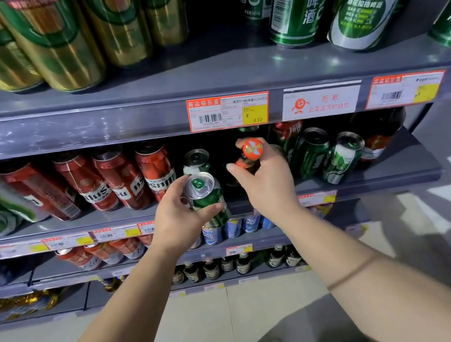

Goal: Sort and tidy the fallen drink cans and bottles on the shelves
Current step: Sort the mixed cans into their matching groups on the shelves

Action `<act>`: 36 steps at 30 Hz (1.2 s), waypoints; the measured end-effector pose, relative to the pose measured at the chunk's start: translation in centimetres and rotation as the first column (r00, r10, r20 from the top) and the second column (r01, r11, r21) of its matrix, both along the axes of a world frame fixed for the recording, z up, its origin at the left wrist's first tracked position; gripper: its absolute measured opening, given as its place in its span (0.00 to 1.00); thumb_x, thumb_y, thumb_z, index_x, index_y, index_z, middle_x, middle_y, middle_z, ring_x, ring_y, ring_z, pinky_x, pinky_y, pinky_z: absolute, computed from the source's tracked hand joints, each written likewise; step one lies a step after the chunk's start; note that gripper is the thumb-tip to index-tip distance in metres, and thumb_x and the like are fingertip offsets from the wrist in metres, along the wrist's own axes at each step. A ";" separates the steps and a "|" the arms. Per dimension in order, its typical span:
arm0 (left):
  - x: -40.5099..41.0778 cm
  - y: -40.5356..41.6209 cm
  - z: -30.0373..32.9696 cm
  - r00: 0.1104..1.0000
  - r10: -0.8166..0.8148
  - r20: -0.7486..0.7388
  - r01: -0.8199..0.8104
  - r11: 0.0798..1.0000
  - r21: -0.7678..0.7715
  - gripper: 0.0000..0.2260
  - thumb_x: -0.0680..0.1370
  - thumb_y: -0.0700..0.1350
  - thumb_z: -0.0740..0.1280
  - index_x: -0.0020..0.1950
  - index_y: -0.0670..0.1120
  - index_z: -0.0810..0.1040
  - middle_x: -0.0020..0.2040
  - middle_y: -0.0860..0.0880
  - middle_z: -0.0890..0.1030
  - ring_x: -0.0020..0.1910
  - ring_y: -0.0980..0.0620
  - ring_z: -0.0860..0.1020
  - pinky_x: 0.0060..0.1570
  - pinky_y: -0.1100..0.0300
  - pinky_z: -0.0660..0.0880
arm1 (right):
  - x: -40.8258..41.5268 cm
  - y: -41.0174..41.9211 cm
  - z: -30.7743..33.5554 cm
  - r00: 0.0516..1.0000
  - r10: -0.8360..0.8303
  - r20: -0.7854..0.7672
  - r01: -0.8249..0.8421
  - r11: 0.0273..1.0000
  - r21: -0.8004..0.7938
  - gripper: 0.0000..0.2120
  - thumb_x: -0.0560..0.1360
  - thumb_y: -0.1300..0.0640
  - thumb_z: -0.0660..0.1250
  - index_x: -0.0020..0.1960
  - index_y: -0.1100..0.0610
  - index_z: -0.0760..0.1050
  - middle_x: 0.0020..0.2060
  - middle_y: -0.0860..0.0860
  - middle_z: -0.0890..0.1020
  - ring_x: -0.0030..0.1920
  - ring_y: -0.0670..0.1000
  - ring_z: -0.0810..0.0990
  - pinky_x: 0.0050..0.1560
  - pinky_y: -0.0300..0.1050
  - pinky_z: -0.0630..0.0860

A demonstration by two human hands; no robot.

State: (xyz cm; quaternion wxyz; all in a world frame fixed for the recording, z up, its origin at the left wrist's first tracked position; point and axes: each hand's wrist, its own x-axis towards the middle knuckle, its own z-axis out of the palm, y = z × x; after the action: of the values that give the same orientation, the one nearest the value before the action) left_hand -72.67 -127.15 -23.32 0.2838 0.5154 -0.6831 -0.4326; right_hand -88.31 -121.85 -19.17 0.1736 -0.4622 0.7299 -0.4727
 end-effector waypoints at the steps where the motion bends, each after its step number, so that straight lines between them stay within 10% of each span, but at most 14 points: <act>1: 0.1 0.0 0.1 1.000 -0.009 -0.001 0.009 1.000 -0.004 0.36 0.67 0.48 0.79 0.72 0.48 0.69 0.56 0.59 0.72 0.56 0.58 0.72 0.55 0.65 0.68 | 0.4 0.9 -0.2 1.000 -0.007 0.015 0.008 0.999 -0.039 0.13 0.73 0.56 0.73 0.57 0.53 0.76 0.40 0.35 0.76 0.43 0.48 0.78 0.45 0.37 0.73; 5: 0.4 -0.2 0.1 0.998 -0.055 -0.003 0.055 0.998 -0.001 0.34 0.67 0.47 0.79 0.70 0.49 0.70 0.50 0.60 0.72 0.50 0.61 0.74 0.46 0.76 0.66 | 1.8 4.6 0.0 0.994 -0.064 0.091 0.079 0.983 -0.168 0.15 0.73 0.59 0.73 0.58 0.50 0.76 0.42 0.34 0.80 0.42 0.45 0.81 0.48 0.36 0.76; 17: -3.8 0.2 -0.1 0.986 -0.159 0.047 0.161 0.987 -0.029 0.35 0.67 0.49 0.79 0.71 0.44 0.70 0.60 0.49 0.75 0.58 0.50 0.73 0.55 0.63 0.65 | -5.4 14.2 0.9 0.858 -0.488 0.162 0.511 0.843 -0.167 0.10 0.73 0.58 0.73 0.45 0.46 0.75 0.39 0.42 0.83 0.42 0.38 0.81 0.46 0.34 0.75; 29: -8.5 1.6 -0.1 0.978 0.203 0.056 -0.199 0.977 -0.072 0.36 0.66 0.51 0.79 0.71 0.46 0.70 0.64 0.43 0.77 0.61 0.43 0.76 0.62 0.49 0.71 | -23.0 15.5 0.2 0.773 -0.604 0.197 0.634 0.751 -0.185 0.10 0.72 0.57 0.74 0.48 0.50 0.73 0.42 0.47 0.81 0.44 0.47 0.81 0.49 0.35 0.73; 36: -7.7 0.2 -4.3 0.936 0.349 0.050 -0.345 0.936 -0.075 0.35 0.48 0.77 0.71 0.53 0.73 0.70 0.53 0.56 0.77 0.51 0.48 0.78 0.57 0.48 0.74 | -30.1 12.4 0.6 0.774 -0.628 0.079 0.633 0.765 -0.117 0.10 0.72 0.53 0.72 0.48 0.56 0.74 0.39 0.46 0.80 0.44 0.52 0.81 0.47 0.46 0.74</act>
State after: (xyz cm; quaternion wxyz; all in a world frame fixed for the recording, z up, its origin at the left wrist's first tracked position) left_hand -80.34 -126.99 -27.63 0.3506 0.6315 -0.6039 -0.3369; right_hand -118.38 -109.48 -18.53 -0.0145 -0.1927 0.8054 -0.5603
